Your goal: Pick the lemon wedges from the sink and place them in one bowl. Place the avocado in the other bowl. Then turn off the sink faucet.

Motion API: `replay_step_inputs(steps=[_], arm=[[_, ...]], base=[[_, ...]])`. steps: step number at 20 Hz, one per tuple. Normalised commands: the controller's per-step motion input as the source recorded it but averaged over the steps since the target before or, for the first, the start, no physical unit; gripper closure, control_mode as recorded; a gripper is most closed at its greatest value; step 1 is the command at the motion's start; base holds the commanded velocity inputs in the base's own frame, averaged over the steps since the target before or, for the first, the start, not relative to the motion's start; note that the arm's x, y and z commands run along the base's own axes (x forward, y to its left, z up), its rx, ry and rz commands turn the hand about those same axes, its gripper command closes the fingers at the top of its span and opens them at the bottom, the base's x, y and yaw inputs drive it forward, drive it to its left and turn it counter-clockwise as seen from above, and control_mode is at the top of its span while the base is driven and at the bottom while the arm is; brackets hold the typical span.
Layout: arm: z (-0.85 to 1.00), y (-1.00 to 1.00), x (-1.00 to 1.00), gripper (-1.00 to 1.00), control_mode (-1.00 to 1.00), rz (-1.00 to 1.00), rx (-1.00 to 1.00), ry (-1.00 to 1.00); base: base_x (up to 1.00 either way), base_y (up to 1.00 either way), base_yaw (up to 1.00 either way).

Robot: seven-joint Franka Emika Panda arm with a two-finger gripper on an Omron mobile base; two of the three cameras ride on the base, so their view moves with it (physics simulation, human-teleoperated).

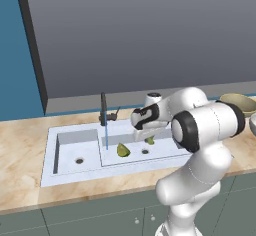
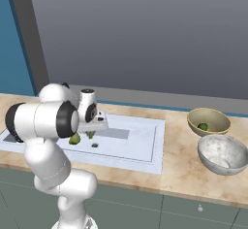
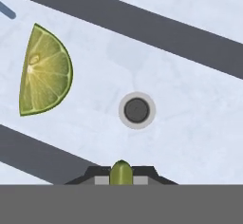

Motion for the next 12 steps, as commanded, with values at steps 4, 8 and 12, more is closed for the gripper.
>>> replay_step_inputs(steps=[4, 8, 12], arm=[[0.12, -0.16, 0.01, 1.00, -1.00, 0.00, 0.00, 0.00], [0.13, -0.16, 0.02, 1.00, -1.00, 0.00, 0.00, 0.00], [0.23, -0.33, 0.01, 1.00, -1.00, -0.01, 0.00, 0.00]], base=[[0.00, 0.00, 0.00], [0.00, 0.00, 0.00], [0.00, 0.00, 0.00]])
